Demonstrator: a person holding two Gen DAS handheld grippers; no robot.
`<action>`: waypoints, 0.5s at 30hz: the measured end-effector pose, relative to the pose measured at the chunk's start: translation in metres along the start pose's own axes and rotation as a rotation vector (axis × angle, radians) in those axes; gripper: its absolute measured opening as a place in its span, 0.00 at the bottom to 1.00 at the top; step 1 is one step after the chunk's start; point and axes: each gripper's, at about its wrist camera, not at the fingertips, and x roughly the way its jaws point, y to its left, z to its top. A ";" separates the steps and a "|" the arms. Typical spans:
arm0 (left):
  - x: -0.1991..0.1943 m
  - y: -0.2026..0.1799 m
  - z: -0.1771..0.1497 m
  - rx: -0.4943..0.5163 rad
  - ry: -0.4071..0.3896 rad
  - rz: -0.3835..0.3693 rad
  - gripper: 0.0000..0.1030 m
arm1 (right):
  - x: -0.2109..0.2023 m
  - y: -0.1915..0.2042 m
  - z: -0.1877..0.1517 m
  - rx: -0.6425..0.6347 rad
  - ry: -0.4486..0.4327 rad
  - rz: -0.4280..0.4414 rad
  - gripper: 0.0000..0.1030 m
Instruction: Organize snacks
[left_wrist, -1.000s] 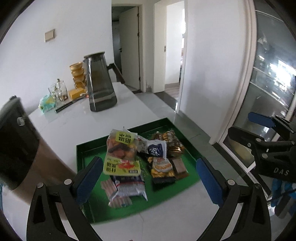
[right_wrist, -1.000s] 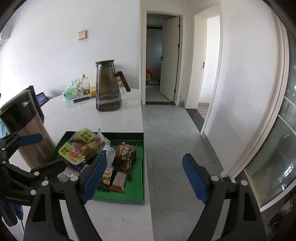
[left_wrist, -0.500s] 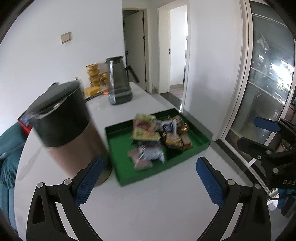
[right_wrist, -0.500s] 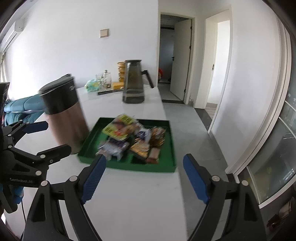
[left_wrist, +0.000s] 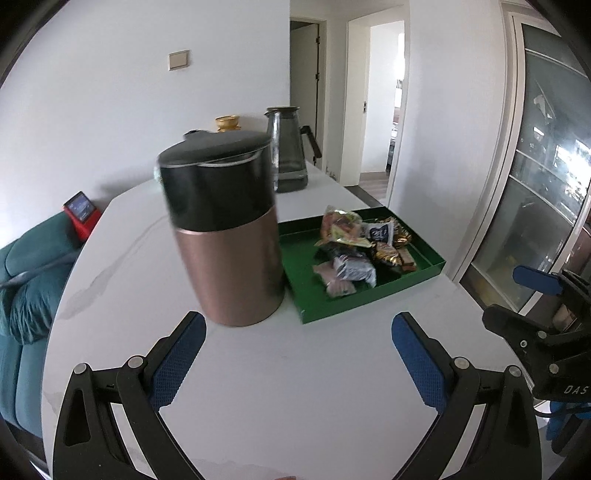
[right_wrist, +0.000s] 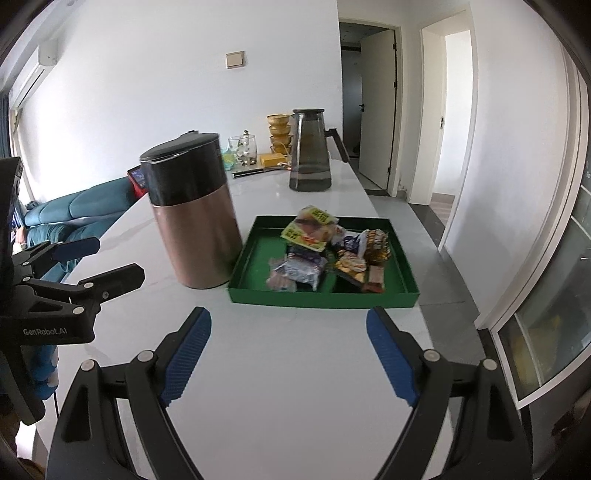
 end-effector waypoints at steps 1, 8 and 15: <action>-0.002 0.004 -0.002 0.000 -0.001 0.007 0.96 | 0.000 0.004 -0.001 0.000 0.003 0.003 1.00; -0.010 0.016 -0.014 0.028 -0.009 0.017 0.96 | 0.004 0.021 -0.006 -0.016 0.020 0.016 1.00; -0.013 0.012 -0.019 0.061 -0.006 0.001 0.96 | 0.004 0.028 -0.009 -0.026 0.023 0.020 1.00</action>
